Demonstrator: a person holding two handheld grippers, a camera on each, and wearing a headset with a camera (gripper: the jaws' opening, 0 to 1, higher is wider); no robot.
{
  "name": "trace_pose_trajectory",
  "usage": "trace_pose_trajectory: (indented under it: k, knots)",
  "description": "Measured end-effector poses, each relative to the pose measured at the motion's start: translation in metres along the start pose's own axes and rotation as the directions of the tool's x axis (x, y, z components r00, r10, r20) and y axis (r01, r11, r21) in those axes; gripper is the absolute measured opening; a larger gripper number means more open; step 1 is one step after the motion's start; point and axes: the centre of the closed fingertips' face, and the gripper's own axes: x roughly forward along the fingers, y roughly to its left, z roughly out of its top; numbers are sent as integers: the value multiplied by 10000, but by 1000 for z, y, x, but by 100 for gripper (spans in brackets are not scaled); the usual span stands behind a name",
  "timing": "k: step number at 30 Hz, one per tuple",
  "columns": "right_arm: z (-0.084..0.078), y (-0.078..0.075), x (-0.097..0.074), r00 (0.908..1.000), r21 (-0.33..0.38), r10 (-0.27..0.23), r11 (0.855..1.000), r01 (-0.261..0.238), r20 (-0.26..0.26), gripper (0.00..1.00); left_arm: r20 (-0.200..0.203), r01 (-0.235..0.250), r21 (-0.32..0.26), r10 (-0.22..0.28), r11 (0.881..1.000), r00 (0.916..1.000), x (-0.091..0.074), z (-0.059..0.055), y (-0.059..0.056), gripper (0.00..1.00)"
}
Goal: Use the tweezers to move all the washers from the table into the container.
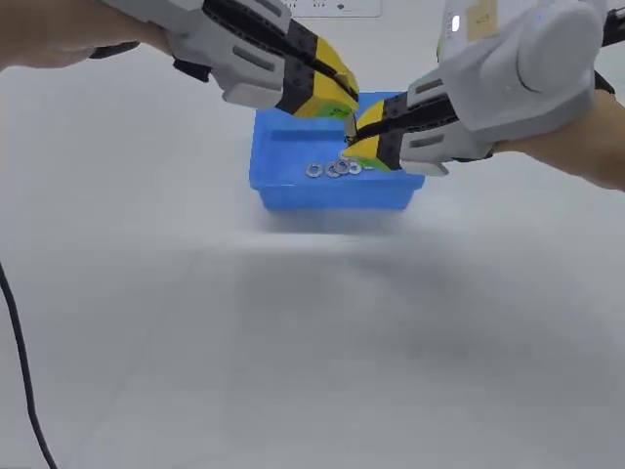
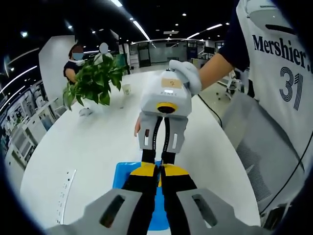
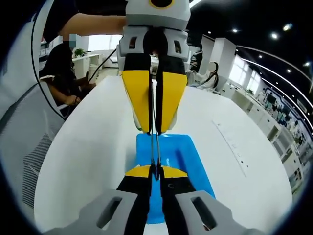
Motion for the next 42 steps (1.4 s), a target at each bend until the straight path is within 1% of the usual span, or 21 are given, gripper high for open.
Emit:
trace_pose_trajectory:
  k: [4,8,10,12,15,16,22,23,26,29,33,36,39,42]
  knots:
    - [4,6,-6,9999,-125,-97,9999,95,-118,7,94,-39,53,39,10000,9999,-2,6,-9,7]
    - [5,12,-14,9994,-250,-138,9996,130,-328,7,280,-354,-153,358,9993,9990,-5,8,-17,7]
    - [3,17,-17,9986,-322,-124,9994,107,-518,7,70,-568,-13,568,9984,9984,-5,5,-22,7]
    - [3,24,-20,9977,-413,-57,9991,29,-672,7,25,-586,-54,586,9983,9983,-6,2,-28,7]
    - [2,33,-24,9963,-502,24,9987,-68,-856,7,-81,-666,-139,665,9977,9978,-7,-2,-32,7]
    - [3,37,-25,9957,-520,53,9986,-101,-920,7,-125,-683,-137,681,9976,9976,-7,-3,-36,7]
    - [2,53,-28,9915,-703,264,9969,-356,-1274,6,-54,-689,-329,688,9971,9976,-6,-5,-49,7]
    - [1,56,-27,9904,-700,290,9968,-388,-1352,6,-62,-710,-431,708,9965,9975,-5,-7,-51,7]
    - [-2,60,-26,9865,-723,341,9963,-462,-1603,6,-170,-767,-559,758,9955,9970,-3,-13,-54,7]
    - [-5,64,-25,9827,-760,433,9954,-578,-1803,6,-247,-867,-867,849,9925,9961,-2,-20,-57,7]
    - [-8,69,-22,9791,-721,652,9941,-804,-1927,6,-114,-848,-1298,840,9879,9964,0,-25,-59,7]
    - [-10,71,-19,9760,-682,806,9930,-961,-2021,6,-250,-712,-1391,684,9877,9973,4,-31,-61,8]
    - [-15,73,-16,9710,-644,962,9915,-1127,-2188,6,-254,-639,-1565,607,9856,9978,5,-35,-61,9]
    - [-21,75,-14,9659,-642,1115,9895,-1297,-2337,6,-127,-620,-1817,607,9814,9981,6,-35,-59,10]
